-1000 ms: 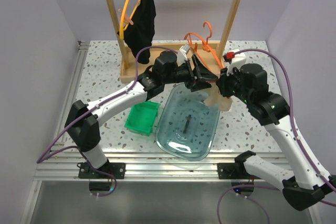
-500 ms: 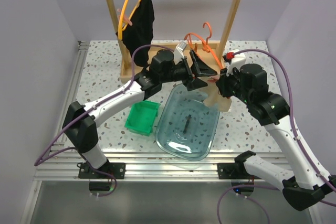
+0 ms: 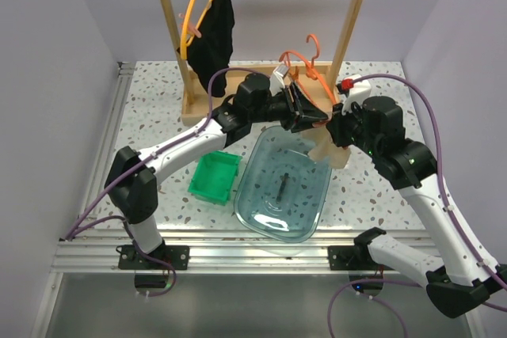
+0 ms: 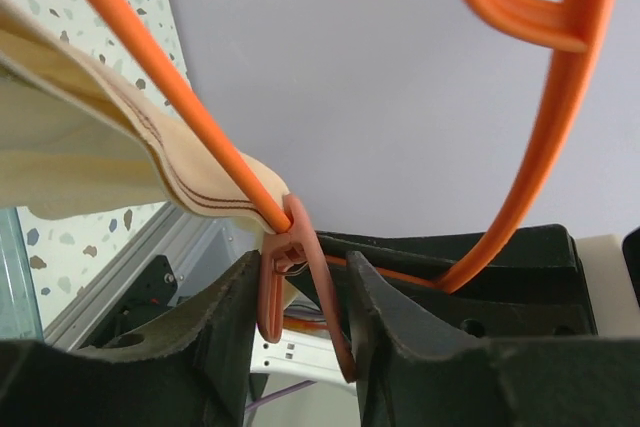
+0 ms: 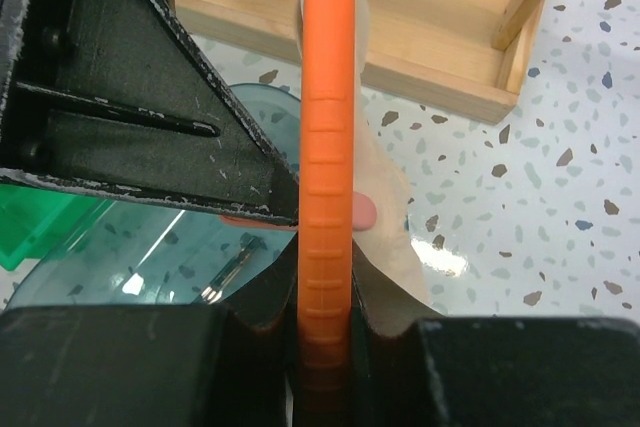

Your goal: Remove the underwear clipped to the hanger

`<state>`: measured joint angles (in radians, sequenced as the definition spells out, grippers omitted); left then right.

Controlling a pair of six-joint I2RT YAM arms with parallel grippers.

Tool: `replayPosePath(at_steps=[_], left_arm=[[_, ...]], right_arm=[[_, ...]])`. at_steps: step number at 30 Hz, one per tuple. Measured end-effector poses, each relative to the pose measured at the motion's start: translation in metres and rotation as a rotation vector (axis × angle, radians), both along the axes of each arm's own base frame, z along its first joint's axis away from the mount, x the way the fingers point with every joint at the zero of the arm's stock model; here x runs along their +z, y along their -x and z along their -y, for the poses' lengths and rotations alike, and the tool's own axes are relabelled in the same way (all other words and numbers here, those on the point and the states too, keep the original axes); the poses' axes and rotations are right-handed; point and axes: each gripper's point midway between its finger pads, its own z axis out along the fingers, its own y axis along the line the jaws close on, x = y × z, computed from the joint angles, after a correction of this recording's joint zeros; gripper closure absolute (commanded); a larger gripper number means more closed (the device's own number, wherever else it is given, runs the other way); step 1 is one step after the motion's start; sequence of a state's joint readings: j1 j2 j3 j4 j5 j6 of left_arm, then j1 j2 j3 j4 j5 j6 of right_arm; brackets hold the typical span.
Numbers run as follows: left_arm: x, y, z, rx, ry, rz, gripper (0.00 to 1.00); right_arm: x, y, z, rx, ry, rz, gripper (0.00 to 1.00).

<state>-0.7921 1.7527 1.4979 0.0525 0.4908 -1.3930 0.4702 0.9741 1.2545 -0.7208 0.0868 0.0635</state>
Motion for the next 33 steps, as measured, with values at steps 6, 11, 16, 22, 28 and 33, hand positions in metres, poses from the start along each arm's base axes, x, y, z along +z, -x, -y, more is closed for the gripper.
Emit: replayPosePath(at_steps=[6, 11, 16, 22, 28, 33], left_arm=[[-0.001, 0.001, -0.001, -0.006, 0.002, -0.007, 0.96], [-0.005, 0.001, -0.003, -0.011, 0.001, -0.008, 1.00], [0.000, 0.002, -0.007, -0.007, 0.002, 0.003, 1.00], [0.010, -0.003, -0.023, 0.019, -0.015, 0.049, 1.00], [0.011, -0.005, -0.037, 0.022, -0.073, 0.107, 1.00], [-0.015, 0.008, -0.052, -0.041, -0.220, 0.195, 1.00]], right_arm=[[0.001, -0.001, 0.001, -0.004, 0.002, 0.005, 1.00], [0.000, -0.001, 0.002, -0.007, 0.008, 0.001, 1.00], [0.000, -0.002, 0.004, -0.018, 0.013, 0.004, 1.00], [-0.006, -0.008, 0.010, -0.063, 0.044, -0.006, 1.00], [-0.007, -0.010, 0.015, -0.091, 0.055, -0.006, 1.00], [-0.007, -0.009, 0.011, -0.085, 0.032, -0.013, 1.00]])
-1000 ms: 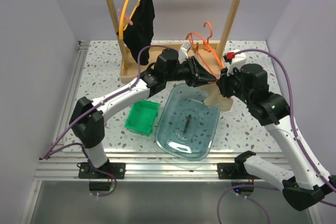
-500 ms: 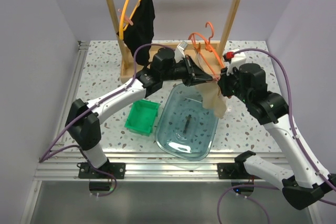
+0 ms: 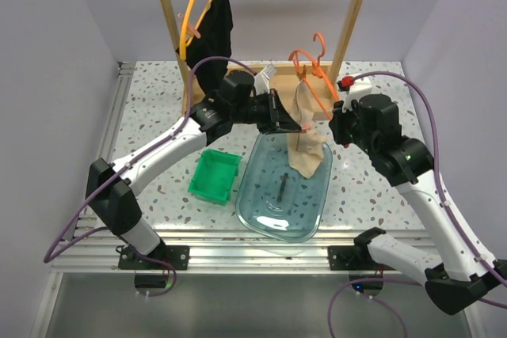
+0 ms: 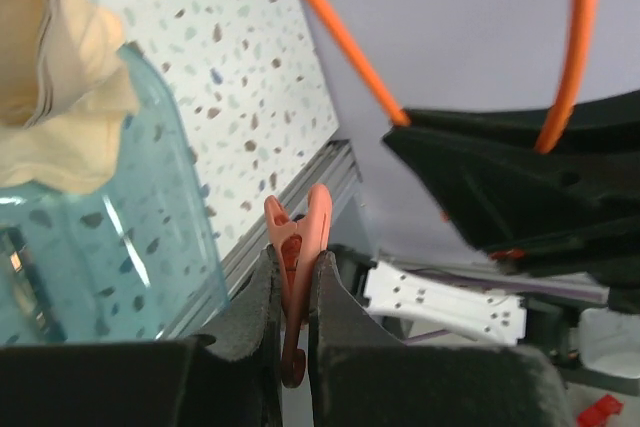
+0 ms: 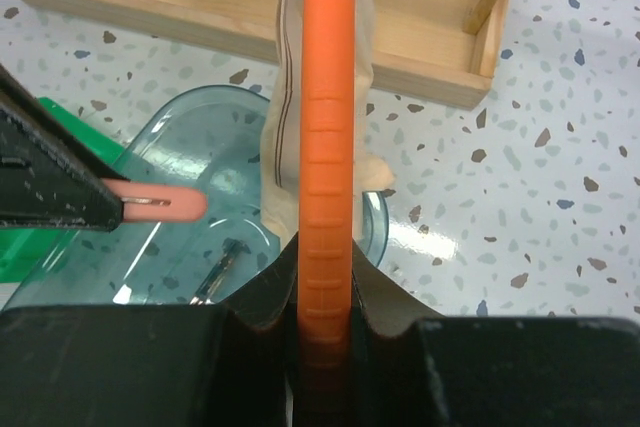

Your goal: Remove the underwear clipped to the hanger

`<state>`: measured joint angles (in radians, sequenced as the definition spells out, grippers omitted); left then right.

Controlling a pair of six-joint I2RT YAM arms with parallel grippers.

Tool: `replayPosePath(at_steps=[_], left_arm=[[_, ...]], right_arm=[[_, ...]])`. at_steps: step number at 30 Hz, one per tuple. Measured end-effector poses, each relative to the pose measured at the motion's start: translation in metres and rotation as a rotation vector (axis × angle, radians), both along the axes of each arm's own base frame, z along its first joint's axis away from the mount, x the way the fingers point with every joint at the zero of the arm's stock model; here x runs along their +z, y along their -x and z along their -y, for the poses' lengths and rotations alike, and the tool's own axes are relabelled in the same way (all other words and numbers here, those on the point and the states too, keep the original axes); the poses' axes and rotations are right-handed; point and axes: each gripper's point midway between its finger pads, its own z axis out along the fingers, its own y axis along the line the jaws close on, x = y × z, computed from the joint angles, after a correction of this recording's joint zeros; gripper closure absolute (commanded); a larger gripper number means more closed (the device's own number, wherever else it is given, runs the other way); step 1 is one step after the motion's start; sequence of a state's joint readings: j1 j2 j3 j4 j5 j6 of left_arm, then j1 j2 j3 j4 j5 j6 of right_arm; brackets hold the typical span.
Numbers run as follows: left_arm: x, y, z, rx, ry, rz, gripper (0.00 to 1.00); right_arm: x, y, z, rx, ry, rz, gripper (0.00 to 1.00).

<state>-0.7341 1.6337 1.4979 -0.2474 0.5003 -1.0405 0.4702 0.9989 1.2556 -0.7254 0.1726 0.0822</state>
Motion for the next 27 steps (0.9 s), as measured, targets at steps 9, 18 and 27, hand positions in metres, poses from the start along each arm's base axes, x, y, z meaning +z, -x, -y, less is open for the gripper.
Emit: replayPosePath(at_steps=[9, 18, 27], left_arm=[[-0.087, 0.073, -0.039, -0.147, -0.293, 0.073, 1.00], [-0.150, 0.076, -0.081, -0.055, -0.549, 0.089, 1.00], [-0.090, 0.024, -0.169, 0.267, -0.706, 0.270, 1.00]], right_arm=[[0.024, 0.009, -0.011, 0.033, -0.096, 0.020, 1.00], [0.054, 0.020, -0.019, 0.078, -0.180, 0.052, 1.00], [0.058, 0.034, -0.014, 0.087, -0.178, 0.034, 1.00]])
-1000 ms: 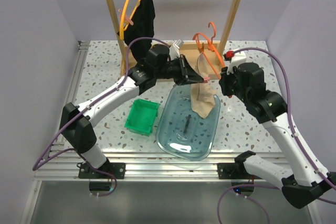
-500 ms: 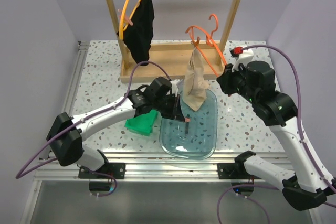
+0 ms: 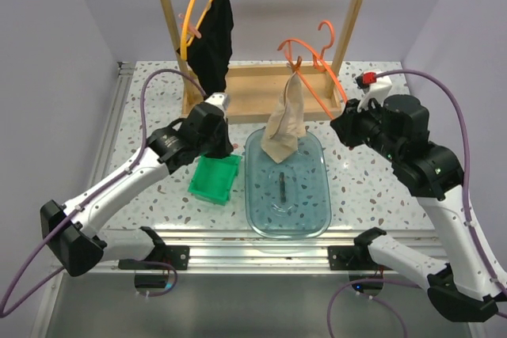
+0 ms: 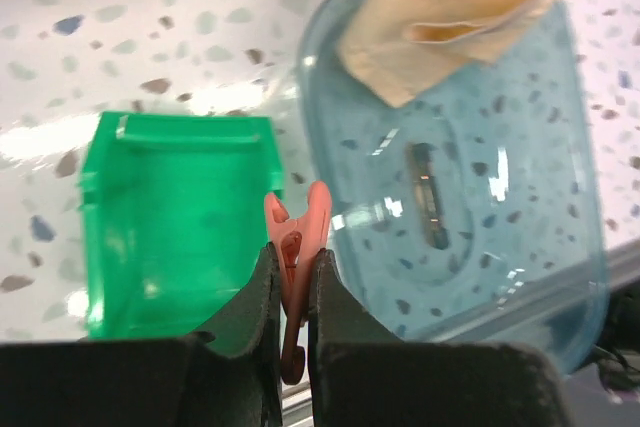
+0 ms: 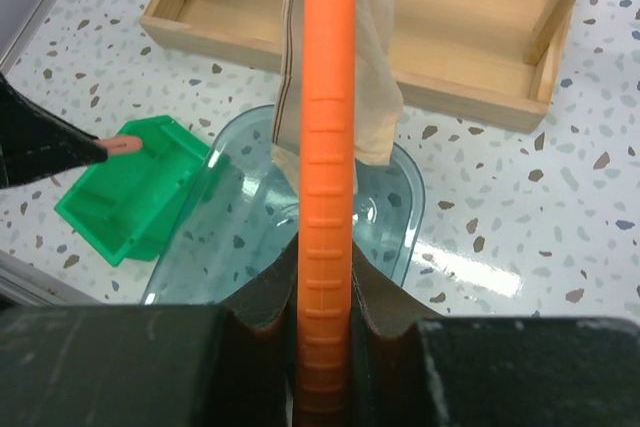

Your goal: Remove the underwear clipped to the hanger

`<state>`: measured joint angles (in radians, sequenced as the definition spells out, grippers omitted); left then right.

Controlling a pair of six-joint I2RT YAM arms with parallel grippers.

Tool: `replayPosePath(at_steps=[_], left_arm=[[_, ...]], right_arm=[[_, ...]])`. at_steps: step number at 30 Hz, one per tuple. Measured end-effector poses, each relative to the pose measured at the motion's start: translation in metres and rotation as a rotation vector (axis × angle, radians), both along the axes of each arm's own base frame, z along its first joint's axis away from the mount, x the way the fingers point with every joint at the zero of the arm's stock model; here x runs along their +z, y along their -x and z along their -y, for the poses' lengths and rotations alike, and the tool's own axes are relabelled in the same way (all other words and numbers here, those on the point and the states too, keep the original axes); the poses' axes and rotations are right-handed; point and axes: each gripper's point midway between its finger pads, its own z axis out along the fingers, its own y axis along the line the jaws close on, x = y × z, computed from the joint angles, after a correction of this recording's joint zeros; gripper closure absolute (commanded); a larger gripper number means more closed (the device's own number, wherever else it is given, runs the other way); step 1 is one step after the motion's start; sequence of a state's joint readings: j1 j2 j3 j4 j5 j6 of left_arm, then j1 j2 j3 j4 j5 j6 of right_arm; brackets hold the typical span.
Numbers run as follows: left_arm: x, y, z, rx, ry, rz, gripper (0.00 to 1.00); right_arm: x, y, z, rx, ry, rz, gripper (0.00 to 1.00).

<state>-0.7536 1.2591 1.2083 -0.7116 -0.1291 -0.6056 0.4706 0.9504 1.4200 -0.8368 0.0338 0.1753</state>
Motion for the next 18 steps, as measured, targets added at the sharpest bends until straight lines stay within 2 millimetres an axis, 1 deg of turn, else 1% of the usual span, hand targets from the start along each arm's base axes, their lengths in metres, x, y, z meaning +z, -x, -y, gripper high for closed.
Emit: replayPosePath(at_steps=[1, 3, 7, 9, 11, 13, 14, 15, 17, 18], left_arm=[[-0.004, -0.004, -0.011, 0.027, -0.021, -0.002, 1.00], [-0.021, -0.004, -0.026, 0.051, -0.077, -0.031, 1.00], [-0.065, 0.014, -0.045, 0.045, -0.187, -0.124, 1.00], [-0.079, 0.021, -0.051, 0.041, -0.224, -0.158, 1.00], [-0.088, 0.024, -0.057, 0.041, -0.253, -0.173, 1.00], [-0.092, 0.025, -0.061, 0.050, -0.273, -0.177, 1.00], [-0.093, 0.024, -0.062, 0.056, -0.280, -0.174, 0.92], [-0.093, 0.023, -0.064, 0.061, -0.287, -0.170, 0.72], [-0.094, 0.023, -0.066, 0.063, -0.299, -0.165, 0.43], [-0.094, 0.022, -0.066, 0.068, -0.299, -0.163, 0.19]], right_arm=[[-0.001, 0.002, 0.001, 0.000, 0.003, -0.005, 1.00], [-0.001, 0.006, 0.003, 0.000, 0.008, -0.014, 1.00], [0.001, 0.012, 0.006, 0.001, 0.011, -0.023, 1.00], [0.004, 0.015, 0.007, 0.003, 0.012, -0.026, 1.00], [0.009, 0.019, 0.007, 0.013, 0.006, -0.025, 1.00], [0.016, 0.024, 0.006, 0.030, -0.005, -0.022, 1.00], [0.019, 0.026, 0.005, 0.037, -0.010, -0.020, 1.00], [0.022, 0.029, 0.004, 0.046, -0.017, -0.018, 1.00], [0.029, 0.034, 0.004, 0.061, -0.029, -0.014, 1.00], [0.031, 0.037, 0.003, 0.068, -0.034, -0.013, 1.00]])
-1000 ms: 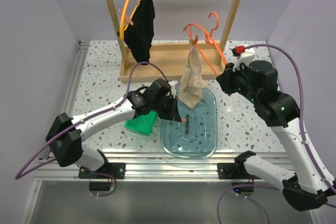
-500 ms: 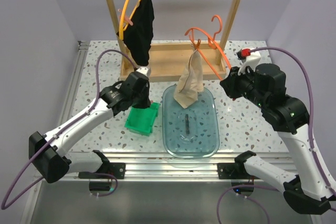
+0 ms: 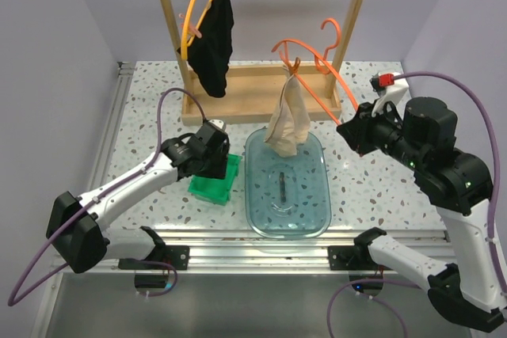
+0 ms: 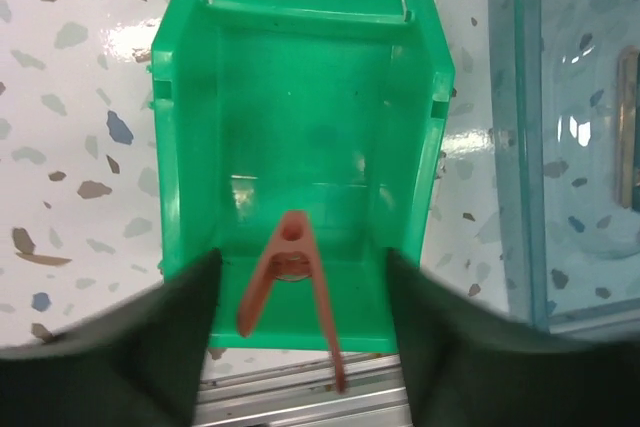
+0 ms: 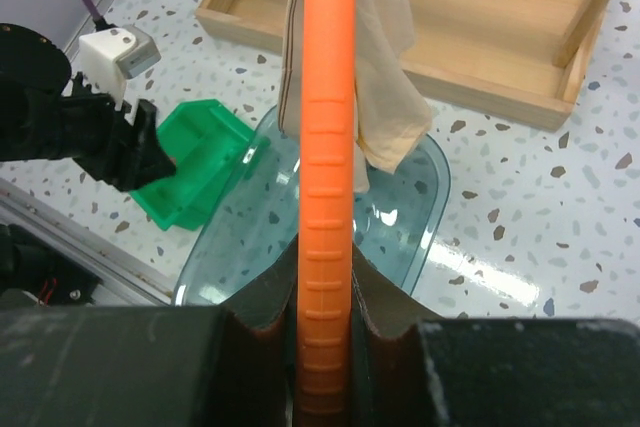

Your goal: Remove the underwear clipped to the hanger

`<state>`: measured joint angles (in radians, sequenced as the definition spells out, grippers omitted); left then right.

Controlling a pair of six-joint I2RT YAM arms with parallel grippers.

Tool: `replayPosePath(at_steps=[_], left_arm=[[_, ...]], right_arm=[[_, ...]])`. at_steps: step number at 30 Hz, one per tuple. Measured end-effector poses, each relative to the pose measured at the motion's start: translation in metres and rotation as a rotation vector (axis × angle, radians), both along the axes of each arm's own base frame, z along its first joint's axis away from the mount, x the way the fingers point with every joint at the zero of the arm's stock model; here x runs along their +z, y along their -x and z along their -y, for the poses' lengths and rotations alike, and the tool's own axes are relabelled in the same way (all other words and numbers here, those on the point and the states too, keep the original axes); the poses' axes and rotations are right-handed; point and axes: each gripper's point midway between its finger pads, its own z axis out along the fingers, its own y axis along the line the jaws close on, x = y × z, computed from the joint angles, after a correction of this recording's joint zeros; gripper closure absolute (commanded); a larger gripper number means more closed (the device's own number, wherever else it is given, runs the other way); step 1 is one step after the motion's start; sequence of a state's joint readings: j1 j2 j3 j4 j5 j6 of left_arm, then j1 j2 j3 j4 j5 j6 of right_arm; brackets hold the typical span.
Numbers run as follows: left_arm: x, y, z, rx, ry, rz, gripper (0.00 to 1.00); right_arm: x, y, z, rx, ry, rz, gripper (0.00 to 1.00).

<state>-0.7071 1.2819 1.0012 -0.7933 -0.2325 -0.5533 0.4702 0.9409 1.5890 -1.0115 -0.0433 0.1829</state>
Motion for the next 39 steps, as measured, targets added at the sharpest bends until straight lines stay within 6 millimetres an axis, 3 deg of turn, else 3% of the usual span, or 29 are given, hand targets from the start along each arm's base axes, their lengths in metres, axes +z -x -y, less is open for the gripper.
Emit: replayPosePath(at_steps=[2, 7, 9, 15, 18, 22, 30, 36, 39], left_arm=[[0.000, -0.001, -0.001, 0.001, -0.004, 0.003, 0.01], [0.017, -0.007, 0.007, 0.000, 0.029, 0.026, 0.00], [0.039, -0.017, 0.020, -0.009, 0.079, 0.062, 0.00], [0.132, -0.041, 0.066, -0.071, 0.324, 0.209, 0.00], [0.161, -0.047, 0.089, -0.102, 0.439, 0.235, 0.00], [0.170, -0.059, 0.117, -0.108, 0.529, 0.211, 0.00], [0.161, -0.086, 0.159, -0.103, 0.593, 0.175, 0.01], [0.182, -0.086, 0.185, -0.187, 0.649, 0.249, 0.07], [0.192, -0.081, 0.200, -0.245, 0.654, 0.285, 0.17]], right_arm=[[0.001, 0.004, 0.001, 0.007, 0.000, -0.006, 1.00], [-0.007, 0.019, 0.005, 0.024, 0.012, -0.047, 1.00], [-0.011, 0.026, 0.006, 0.032, 0.016, -0.064, 1.00], [-0.024, 0.044, 0.004, 0.084, 0.010, -0.113, 1.00], [-0.036, 0.051, 0.002, 0.108, 0.007, -0.148, 1.00], [-0.054, 0.053, 0.000, 0.118, 0.021, -0.197, 1.00], [-0.071, 0.055, 0.000, 0.118, 0.033, -0.240, 1.00], [-0.069, 0.056, -0.003, 0.131, 0.015, -0.233, 1.00], [-0.068, 0.056, -0.004, 0.131, 0.007, -0.229, 1.00]])
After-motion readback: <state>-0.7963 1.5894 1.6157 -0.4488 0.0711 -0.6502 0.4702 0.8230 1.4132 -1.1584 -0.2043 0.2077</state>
